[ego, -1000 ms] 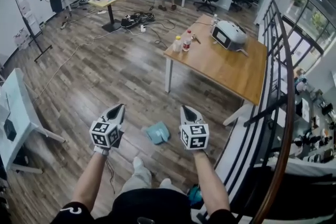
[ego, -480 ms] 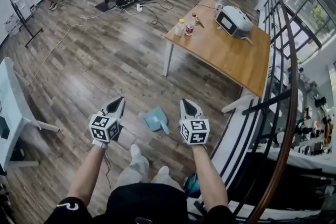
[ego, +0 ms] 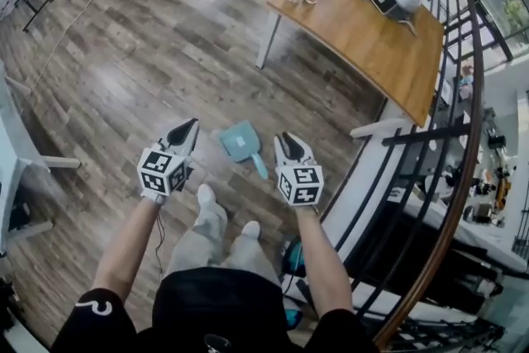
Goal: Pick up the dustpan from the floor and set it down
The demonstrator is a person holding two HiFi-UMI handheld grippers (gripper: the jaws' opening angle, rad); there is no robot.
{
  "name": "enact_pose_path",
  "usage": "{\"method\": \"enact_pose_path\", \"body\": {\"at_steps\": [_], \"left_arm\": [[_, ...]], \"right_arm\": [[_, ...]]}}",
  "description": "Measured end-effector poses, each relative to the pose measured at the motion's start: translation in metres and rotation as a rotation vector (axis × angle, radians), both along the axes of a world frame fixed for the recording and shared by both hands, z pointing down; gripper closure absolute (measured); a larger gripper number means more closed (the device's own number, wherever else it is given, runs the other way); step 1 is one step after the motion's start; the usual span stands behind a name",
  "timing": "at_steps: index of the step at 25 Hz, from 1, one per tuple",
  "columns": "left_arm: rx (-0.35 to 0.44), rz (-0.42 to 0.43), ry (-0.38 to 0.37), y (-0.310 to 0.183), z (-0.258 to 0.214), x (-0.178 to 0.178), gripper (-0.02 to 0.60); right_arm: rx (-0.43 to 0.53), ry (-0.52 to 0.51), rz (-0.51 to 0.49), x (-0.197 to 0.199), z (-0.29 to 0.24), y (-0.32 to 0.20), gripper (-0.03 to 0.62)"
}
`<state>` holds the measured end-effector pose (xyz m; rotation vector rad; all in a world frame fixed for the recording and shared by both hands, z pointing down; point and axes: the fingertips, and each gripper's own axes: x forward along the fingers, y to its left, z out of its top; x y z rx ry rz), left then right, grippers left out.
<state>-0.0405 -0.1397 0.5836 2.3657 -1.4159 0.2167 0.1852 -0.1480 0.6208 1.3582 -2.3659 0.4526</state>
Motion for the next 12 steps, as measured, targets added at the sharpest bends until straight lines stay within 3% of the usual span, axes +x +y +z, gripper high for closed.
{"method": "enact_pose_path", "body": {"at_steps": [12], "left_arm": [[-0.132, 0.042, 0.04, -0.021, 0.113, 0.008, 0.584]], "right_arm": [[-0.199, 0.082, 0.004, -0.013, 0.16, 0.011, 0.403]]}}
